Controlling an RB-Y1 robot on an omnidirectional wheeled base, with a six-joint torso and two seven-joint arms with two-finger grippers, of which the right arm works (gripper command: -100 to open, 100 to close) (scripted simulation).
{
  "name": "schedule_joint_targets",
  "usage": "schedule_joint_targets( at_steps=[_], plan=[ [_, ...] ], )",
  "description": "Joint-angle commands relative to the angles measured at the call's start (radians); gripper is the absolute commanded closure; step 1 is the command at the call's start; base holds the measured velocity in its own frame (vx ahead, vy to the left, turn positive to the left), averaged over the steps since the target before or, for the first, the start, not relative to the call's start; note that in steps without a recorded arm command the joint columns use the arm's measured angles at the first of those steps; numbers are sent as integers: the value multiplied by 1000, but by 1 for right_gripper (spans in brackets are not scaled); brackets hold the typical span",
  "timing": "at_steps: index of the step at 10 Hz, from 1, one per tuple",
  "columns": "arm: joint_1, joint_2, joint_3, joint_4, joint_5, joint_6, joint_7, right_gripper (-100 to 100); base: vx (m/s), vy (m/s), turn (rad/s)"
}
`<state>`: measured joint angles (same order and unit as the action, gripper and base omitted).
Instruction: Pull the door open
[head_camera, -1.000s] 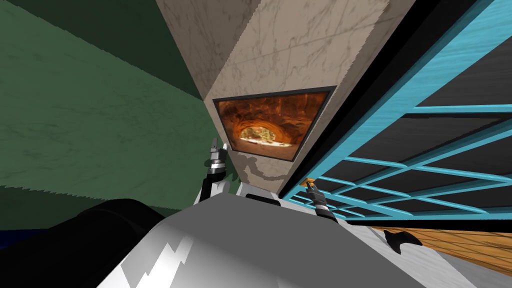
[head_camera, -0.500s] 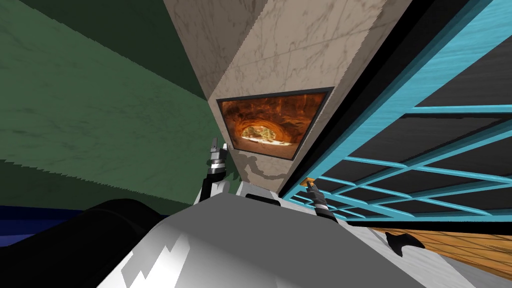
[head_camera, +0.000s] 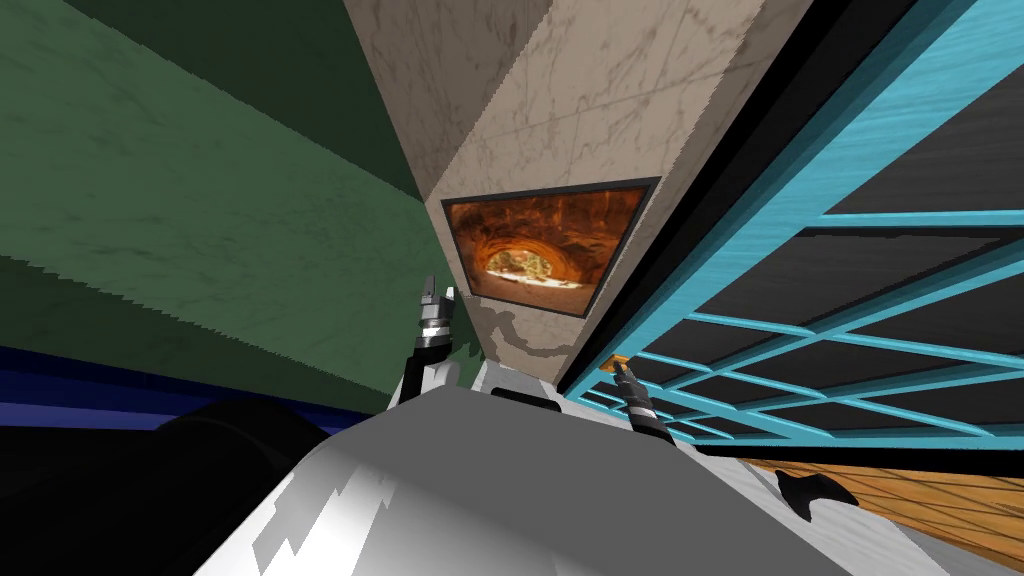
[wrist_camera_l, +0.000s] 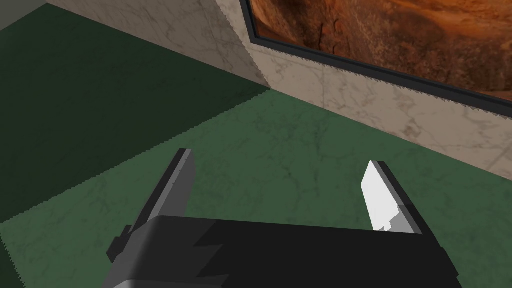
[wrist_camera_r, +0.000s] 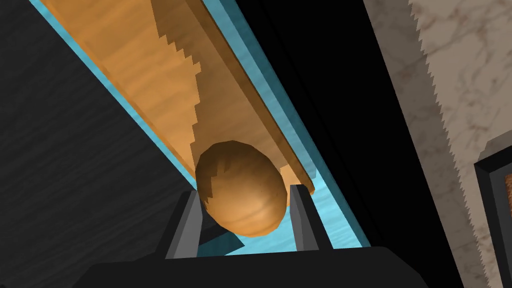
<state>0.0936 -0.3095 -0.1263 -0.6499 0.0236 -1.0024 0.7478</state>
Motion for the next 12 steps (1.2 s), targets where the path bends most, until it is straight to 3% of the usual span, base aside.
schedule_joint_targets(
  at_steps=[1,12],
  plan=[
    [-2,1,6,1,-14,2,-49,100,-43,-18,57],
    [-14,0,37,1,-91,13,-312,100,-36,-18,46]
  ],
)
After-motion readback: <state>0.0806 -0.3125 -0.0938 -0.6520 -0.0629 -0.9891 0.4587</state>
